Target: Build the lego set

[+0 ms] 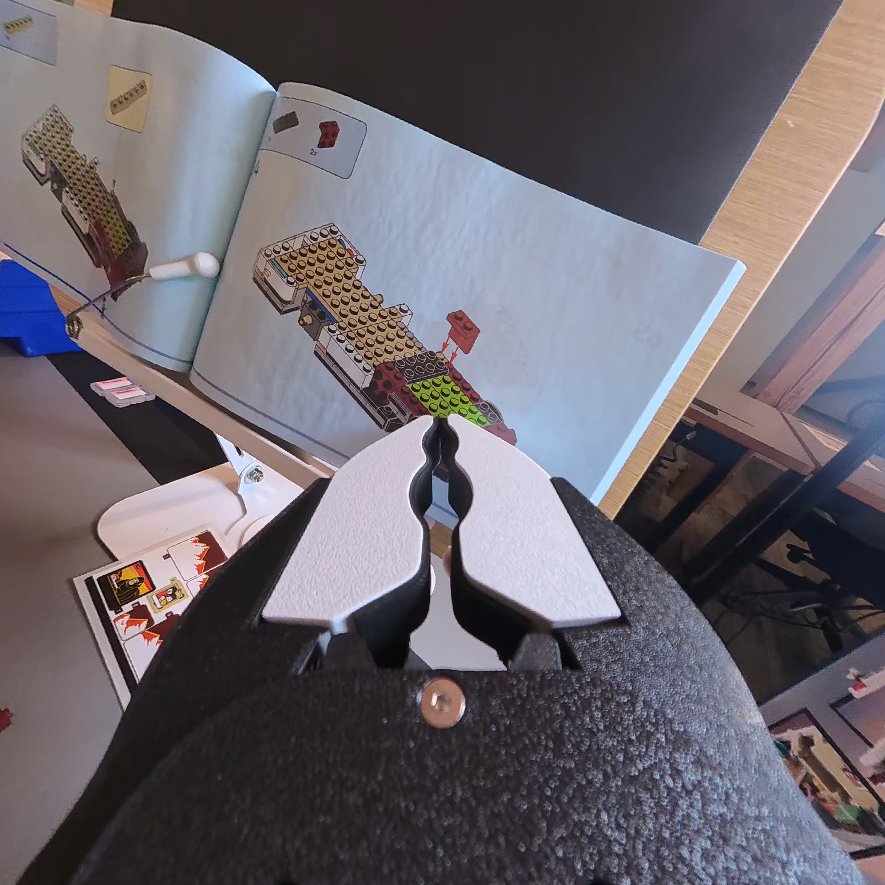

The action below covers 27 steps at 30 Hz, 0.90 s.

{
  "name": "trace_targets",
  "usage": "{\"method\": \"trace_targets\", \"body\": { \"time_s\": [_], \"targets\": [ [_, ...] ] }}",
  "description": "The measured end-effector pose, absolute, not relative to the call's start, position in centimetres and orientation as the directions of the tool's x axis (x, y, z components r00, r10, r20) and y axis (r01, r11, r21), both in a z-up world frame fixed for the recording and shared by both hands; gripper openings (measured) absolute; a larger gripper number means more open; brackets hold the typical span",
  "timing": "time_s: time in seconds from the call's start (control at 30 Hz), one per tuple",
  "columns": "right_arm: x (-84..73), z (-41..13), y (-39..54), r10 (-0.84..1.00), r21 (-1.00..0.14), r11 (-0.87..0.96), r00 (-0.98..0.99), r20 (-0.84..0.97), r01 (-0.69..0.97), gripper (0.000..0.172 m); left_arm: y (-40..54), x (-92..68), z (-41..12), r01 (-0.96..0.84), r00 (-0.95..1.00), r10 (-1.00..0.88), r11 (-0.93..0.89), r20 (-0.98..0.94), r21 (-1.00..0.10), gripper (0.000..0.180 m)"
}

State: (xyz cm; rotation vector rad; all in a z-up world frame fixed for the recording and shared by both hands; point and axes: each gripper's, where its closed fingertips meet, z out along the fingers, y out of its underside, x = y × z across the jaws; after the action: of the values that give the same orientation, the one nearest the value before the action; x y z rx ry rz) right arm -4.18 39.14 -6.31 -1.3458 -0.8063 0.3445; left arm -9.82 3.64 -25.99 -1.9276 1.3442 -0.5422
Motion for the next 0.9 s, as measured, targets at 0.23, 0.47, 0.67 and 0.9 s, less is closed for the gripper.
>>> {"method": "trace_targets", "body": {
  "time_s": [0.23, 0.47, 0.67, 0.9],
  "targets": [
    [-4.32, -6.09, 39.12, 0.654, -0.950, 0.225, 0.689, 0.312, 0.216, 0.000, 3.60, -9.83, -25.99, -0.628, 0.369, -0.928, -0.203, -0.057, -0.752, 0.073],
    [-4.72, -6.05, 39.01, 0.664, -0.951, 0.222, 0.680, 0.310, 0.216, 0.000, 3.59, -9.81, -25.98, -0.628, 0.369, -0.928, -0.203, -0.058, -0.751, 0.073],
    [-4.93, -5.82, 38.74, 0.671, -0.951, 0.229, 0.674, 0.310, 0.210, 0.000, 3.59, -9.81, -25.98, -0.628, 0.369, -0.928, -0.203, -0.058, -0.751, 0.073],
    [-5.18, -5.77, 38.84, 0.672, -0.951, 0.225, 0.673, 0.310, 0.214, 0.000, 3.61, -9.81, -25.98, -0.629, 0.369, -0.928, -0.203, -0.058, -0.751, 0.073]
  ]
}}
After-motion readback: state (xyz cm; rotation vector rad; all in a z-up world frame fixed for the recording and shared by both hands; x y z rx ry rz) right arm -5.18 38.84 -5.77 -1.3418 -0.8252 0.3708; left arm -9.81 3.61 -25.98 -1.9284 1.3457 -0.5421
